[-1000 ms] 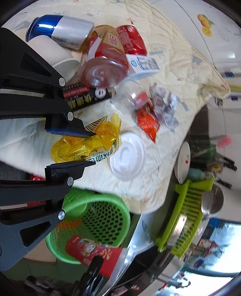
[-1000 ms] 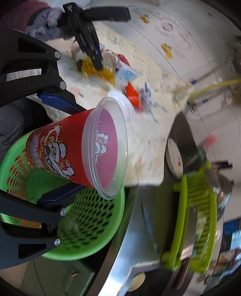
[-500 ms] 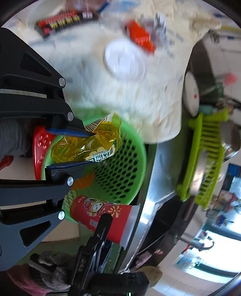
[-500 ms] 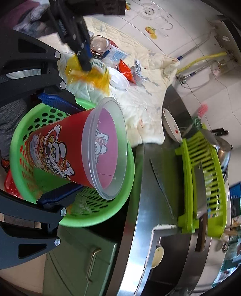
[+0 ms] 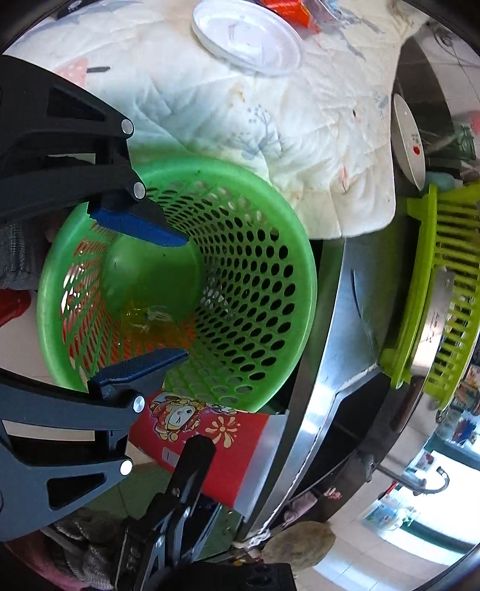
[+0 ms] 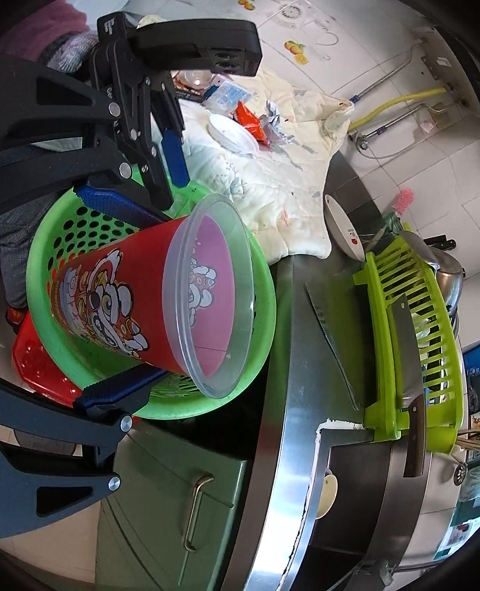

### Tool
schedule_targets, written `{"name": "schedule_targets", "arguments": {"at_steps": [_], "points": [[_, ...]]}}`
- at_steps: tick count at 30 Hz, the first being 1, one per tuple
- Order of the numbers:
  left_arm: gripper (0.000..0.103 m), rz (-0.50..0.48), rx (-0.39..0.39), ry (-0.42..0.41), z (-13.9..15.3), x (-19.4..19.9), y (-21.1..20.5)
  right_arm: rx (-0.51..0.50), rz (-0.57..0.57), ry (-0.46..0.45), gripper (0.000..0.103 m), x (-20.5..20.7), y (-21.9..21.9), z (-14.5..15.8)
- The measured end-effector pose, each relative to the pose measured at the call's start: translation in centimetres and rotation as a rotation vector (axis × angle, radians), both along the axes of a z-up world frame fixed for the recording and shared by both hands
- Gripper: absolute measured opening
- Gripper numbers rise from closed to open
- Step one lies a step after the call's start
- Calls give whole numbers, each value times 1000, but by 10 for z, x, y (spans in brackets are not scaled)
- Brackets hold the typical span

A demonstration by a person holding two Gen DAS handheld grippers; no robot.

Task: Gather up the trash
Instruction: 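Drop the yellow bag into the basket with left while right releases the red cup into it, then move both grippers back from the basket toward the trash on the cloth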

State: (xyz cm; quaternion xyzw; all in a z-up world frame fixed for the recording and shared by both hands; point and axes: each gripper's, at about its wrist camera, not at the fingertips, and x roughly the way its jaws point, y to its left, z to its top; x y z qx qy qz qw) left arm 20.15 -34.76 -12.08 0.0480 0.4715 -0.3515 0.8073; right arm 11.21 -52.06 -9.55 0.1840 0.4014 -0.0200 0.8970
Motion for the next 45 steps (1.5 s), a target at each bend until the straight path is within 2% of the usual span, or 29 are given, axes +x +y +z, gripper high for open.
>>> {"name": "schedule_targets", "arguments": {"at_steps": [9, 20, 23, 26, 34, 40, 45], "points": [[57, 62, -29, -54, 29, -6, 36, -56, 47, 97, 70, 32, 12, -23], [57, 115, -66, -61, 42, -14, 66, -173, 121, 370, 70, 78, 34, -76], [57, 125, -78, -60, 45, -18, 76, -229, 113, 427, 70, 87, 37, -86], [57, 142, -87, -69, 50, -21, 89, -232, 114, 455, 71, 91, 40, -92], [57, 197, -117, -87, 61, -26, 122, -270, 71, 446, 73, 83, 49, -90], [57, 218, -129, -114, 71, -43, 149, -236, 47, 362, 73, 58, 57, -57], [57, 253, -125, -159, 80, -64, 184, -186, 52, 251, 73, 38, 75, -24]]}}
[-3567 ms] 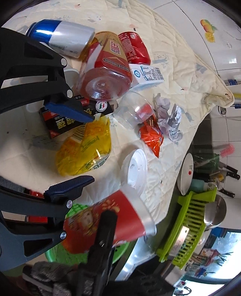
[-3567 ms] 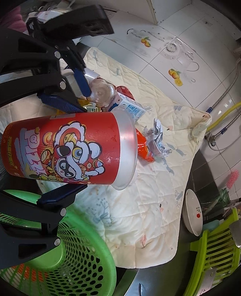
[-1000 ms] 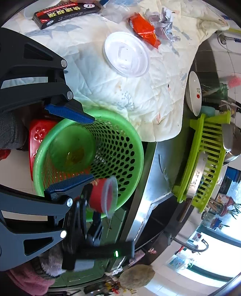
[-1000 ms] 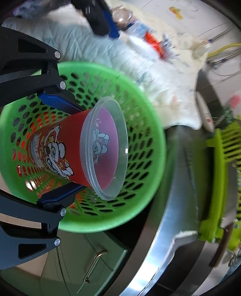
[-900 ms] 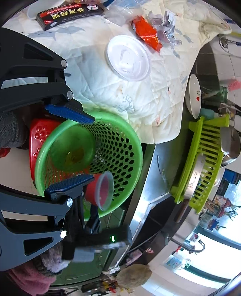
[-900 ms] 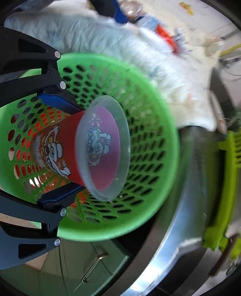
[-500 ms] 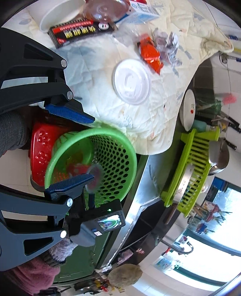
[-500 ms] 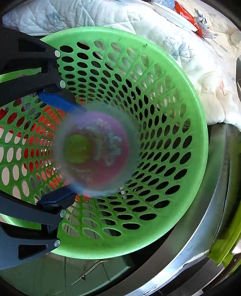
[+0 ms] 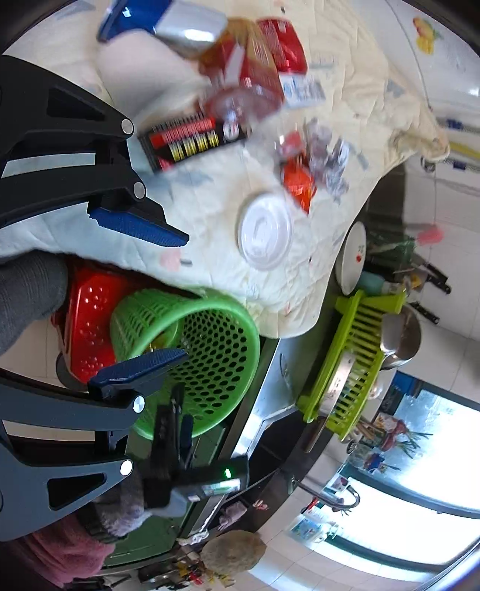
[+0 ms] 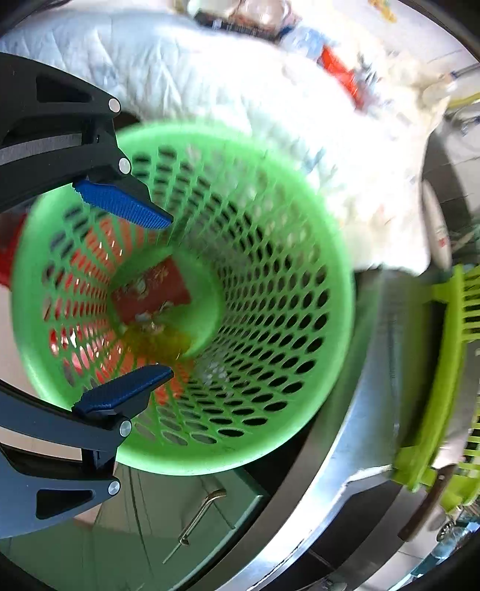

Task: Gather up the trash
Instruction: 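Move both grippers back from the basket toward the trash on the cloth, then grasp the white paper cup with left while right grasps the black glue box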

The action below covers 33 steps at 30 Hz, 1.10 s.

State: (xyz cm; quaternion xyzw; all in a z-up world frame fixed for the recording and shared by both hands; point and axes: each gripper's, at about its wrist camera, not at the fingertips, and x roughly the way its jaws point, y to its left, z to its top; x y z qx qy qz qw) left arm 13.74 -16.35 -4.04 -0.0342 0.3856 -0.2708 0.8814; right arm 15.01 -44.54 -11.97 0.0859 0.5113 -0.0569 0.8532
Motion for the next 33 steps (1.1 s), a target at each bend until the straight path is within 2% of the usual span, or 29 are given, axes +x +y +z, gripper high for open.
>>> {"name": "schedule_targets", "arguments": {"at_steps": [7, 9, 12, 22, 26, 30, 33], "points": [[57, 94, 8, -28, 6, -17, 53, 80, 56, -131, 73, -16, 40, 36], [63, 121, 10, -29, 6, -20, 68, 106, 82, -166, 73, -18, 54, 45], [64, 170, 18, -32, 5, -25, 91, 127, 123, -201, 73, -15, 76, 50], [64, 302, 3, -30, 1, -31, 156, 173, 286, -235, 73, -4, 158, 65], [64, 287, 33, -26, -3, -31, 164, 184, 336, -242, 73, 2, 189, 68], [64, 202, 122, -66, -4, -25, 151, 184, 363, -236, 73, 7, 204, 68], [64, 127, 160, -73, -5, -14, 141, 174, 369, -234, 73, 8, 205, 69]]}}
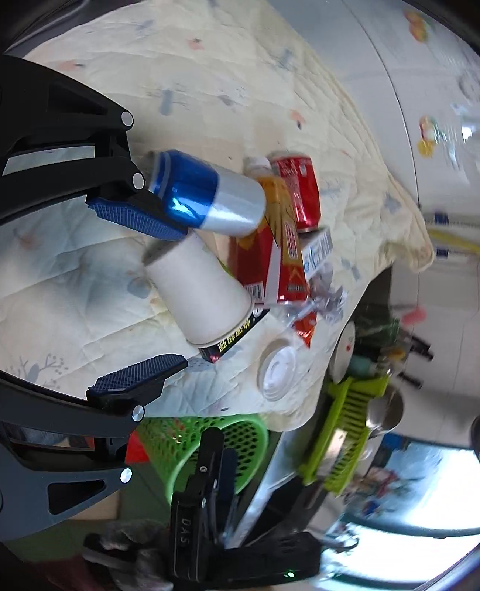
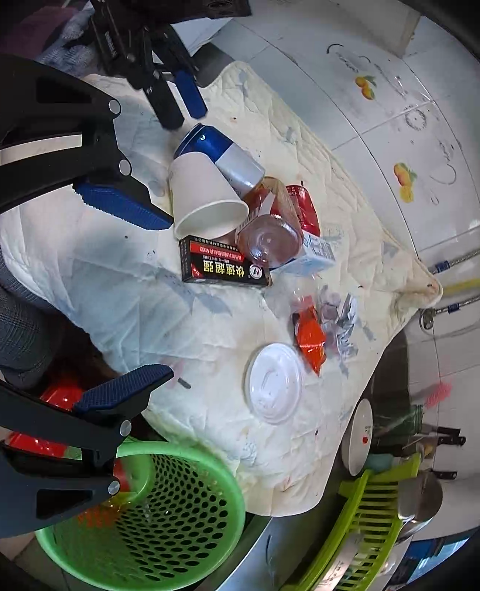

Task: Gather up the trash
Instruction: 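Grasp the white paper cup with left while right grasps the black glue box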

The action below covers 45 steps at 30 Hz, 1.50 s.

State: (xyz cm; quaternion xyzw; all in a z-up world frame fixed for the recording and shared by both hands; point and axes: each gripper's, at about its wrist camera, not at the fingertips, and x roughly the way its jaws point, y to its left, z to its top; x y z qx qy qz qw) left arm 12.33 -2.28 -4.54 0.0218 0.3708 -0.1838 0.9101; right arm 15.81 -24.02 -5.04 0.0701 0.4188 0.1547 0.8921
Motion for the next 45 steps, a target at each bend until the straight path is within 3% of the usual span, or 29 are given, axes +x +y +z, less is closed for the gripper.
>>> {"name": "schedule_targets", "arguments": {"at_steps": [6, 18, 36, 45], "points": [[75, -117, 93, -6, -6, 20, -20, -13, -22, 9, 73, 3, -10, -1], [81, -237, 305, 11, -30, 47, -50, -14, -34, 49, 73, 16, -23, -11], [85, -272, 384, 48, -45, 65, -50, -9, -13, 75, 73, 25, -19, -20], [65, -215, 292, 19, -37, 55, -38, -13, 7, 70, 70, 31, -9, -22]]}}
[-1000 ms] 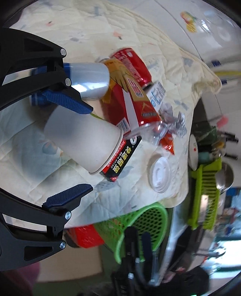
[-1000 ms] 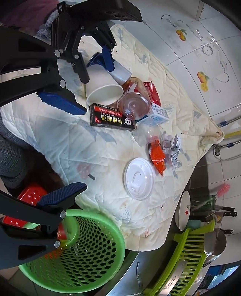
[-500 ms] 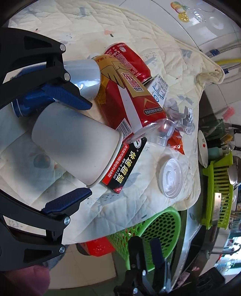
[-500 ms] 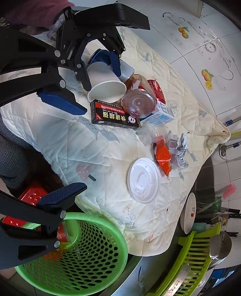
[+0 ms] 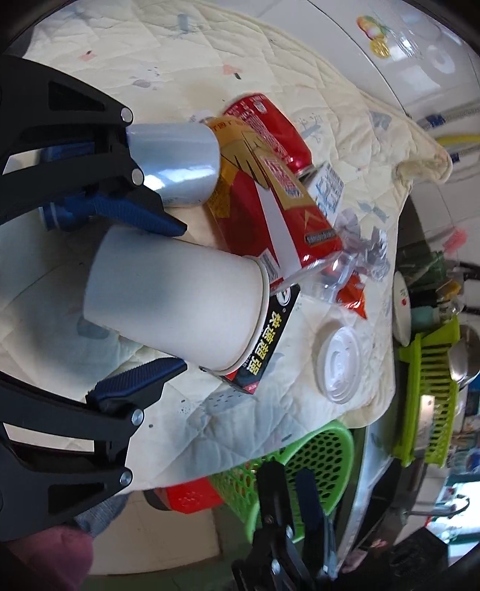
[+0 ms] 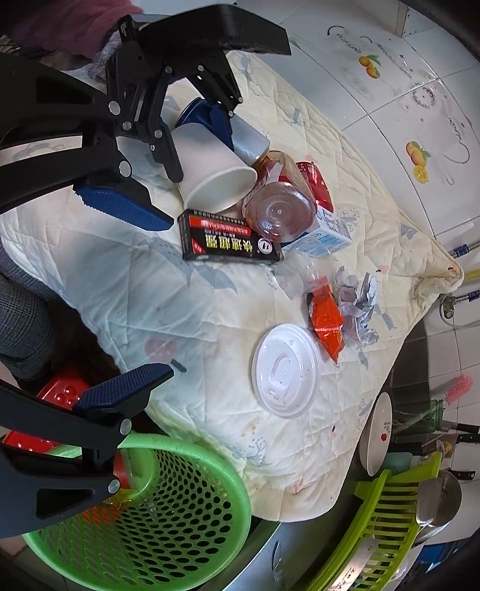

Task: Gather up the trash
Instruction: 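Grasp the white paper cup with left while right grasps the black glue box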

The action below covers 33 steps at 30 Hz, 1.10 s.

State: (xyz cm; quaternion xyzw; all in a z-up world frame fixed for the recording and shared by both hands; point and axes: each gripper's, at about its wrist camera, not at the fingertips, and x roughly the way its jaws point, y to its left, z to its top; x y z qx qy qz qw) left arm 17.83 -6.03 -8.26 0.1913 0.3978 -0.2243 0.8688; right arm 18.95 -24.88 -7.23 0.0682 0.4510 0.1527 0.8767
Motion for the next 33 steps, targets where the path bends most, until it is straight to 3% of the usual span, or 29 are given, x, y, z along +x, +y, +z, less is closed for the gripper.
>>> {"name": "schedule_targets", "arguments": {"at_steps": [15, 24, 33], "points": [[63, 109, -153, -32, 18, -44, 30, -47, 108, -15, 55, 34, 51, -3], [63, 137, -203, -37, 23, -59, 46, -133, 137, -7, 52, 62, 87, -25], [63, 138, -220, -40, 22, -62, 47, -162, 136, 5, 44, 75, 90, -36]]}}
